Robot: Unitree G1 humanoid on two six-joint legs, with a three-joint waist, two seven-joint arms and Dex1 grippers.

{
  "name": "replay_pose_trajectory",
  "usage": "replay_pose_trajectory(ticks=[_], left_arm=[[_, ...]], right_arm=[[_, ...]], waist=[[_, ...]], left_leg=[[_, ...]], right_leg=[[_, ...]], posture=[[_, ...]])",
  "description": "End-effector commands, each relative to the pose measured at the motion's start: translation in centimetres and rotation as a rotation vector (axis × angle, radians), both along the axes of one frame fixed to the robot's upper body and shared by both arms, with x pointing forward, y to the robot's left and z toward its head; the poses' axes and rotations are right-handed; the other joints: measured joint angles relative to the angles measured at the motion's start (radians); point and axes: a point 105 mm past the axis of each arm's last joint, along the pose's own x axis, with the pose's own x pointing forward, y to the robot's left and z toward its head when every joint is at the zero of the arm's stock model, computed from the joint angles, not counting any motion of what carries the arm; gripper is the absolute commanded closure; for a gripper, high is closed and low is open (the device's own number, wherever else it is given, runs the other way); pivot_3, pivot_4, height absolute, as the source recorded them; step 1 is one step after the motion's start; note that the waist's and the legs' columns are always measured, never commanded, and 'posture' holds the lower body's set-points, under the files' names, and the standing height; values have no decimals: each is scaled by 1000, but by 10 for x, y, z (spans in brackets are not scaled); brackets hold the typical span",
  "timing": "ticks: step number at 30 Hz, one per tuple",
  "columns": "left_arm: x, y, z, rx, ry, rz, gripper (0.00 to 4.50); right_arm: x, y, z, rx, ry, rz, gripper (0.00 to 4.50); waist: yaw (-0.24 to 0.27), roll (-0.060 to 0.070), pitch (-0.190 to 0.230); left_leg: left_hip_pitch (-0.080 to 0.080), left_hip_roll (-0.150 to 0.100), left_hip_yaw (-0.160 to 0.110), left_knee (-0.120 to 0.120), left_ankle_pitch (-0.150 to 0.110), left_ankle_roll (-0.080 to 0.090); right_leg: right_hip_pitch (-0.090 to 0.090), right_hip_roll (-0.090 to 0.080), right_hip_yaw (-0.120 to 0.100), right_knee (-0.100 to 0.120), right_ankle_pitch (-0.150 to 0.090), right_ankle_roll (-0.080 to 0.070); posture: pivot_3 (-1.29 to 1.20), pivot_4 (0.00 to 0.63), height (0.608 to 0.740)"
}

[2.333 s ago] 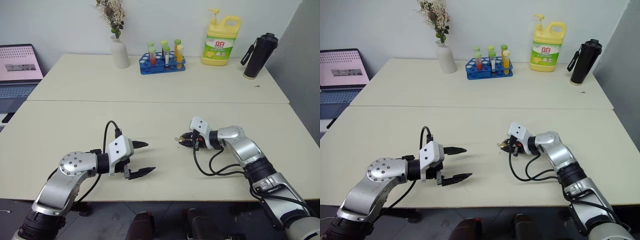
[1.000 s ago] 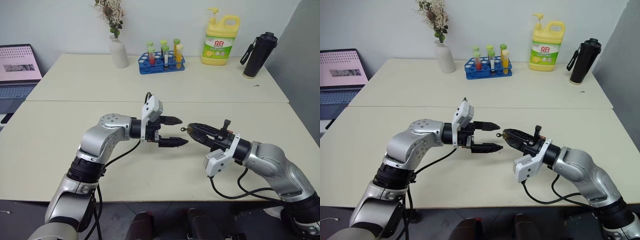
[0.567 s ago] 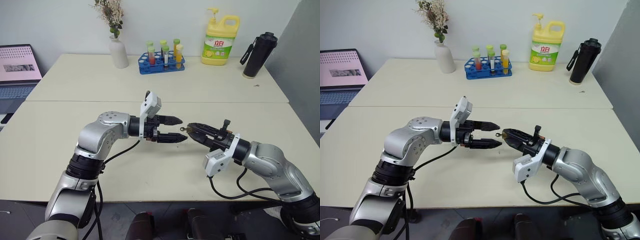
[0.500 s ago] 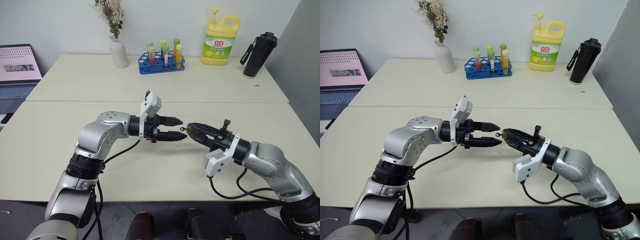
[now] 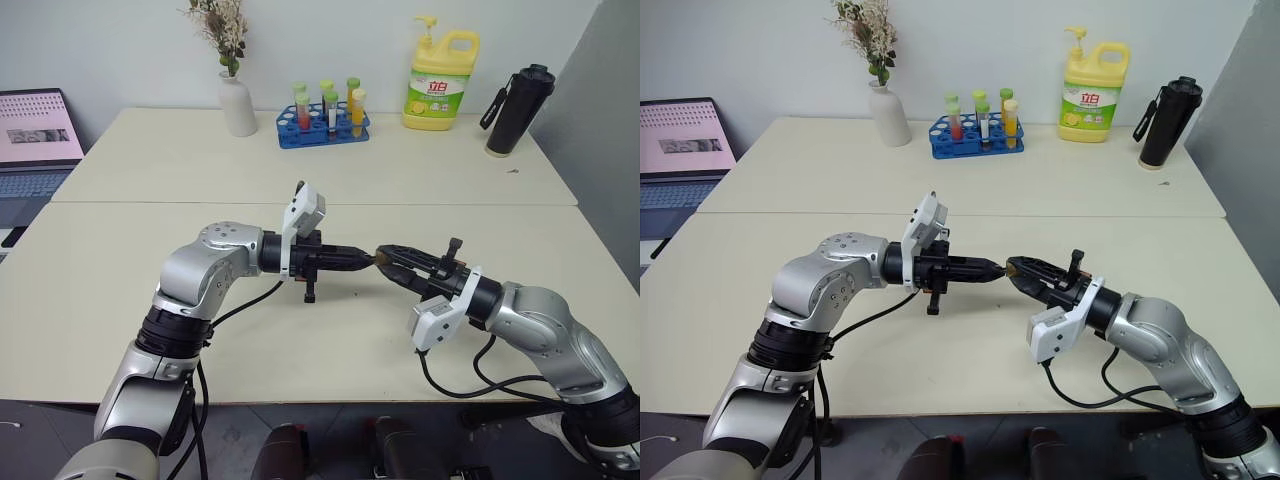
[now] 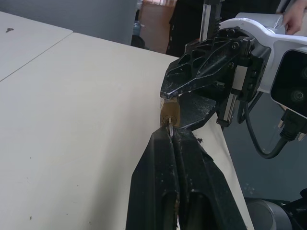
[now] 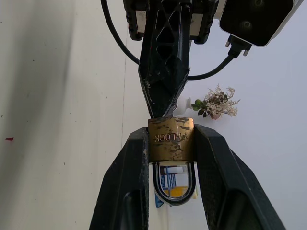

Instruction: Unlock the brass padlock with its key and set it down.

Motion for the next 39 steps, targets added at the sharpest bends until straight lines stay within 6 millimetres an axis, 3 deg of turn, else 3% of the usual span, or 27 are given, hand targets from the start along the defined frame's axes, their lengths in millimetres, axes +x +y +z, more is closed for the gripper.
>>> replay_pose_trajectory(ticks=[1,12,16,21,27,33,39], left_arm=[[0,-4,12,-22,-104,-8,4500],[-7,-1,12,49,-412,-66,4500],[-7,-2,10,99,-626,-93,4500],[-6,-4,11,78,-701,-89,4500],[-2,-5,13,57,-700,-64,4500],[5,-5,10,14,-465,0,4500],[16,2,19,-25,-330,56,3135]], right_arm=[[-6,5,7,21,-14,38,3560],[-4,2,6,42,16,24,3560],[-3,2,5,56,32,19,3560],[-3,3,6,60,32,21,3560],[-3,4,7,61,22,26,3560],[-3,5,10,69,9,36,3560],[-1,4,10,66,5,34,3560]], waist=[[0,0,0],[0,0,0],[1,0,0],[2,0,0],[1,0,0],[1,0,0],[0,0,0]], left_leg=[[0,0,0,0,0,0],[0,0,0,0,0,0],[0,0,0,0,0,0],[0,0,1,0,0,0],[0,0,1,0,0,0],[0,0,0,0,0,0],[0,0,0,1,0,0]], right_leg=[[0,0,0,0,0,0],[0,0,1,0,1,-1],[0,0,1,0,1,-1],[0,0,0,0,1,-2],[0,0,0,0,1,-1],[0,0,-1,0,1,-1],[0,0,-1,0,0,0]], posture=[[0,150,740],[0,150,740],[0,150,740],[0,150,740],[0,150,740],[0,150,740],[0,150,740]])
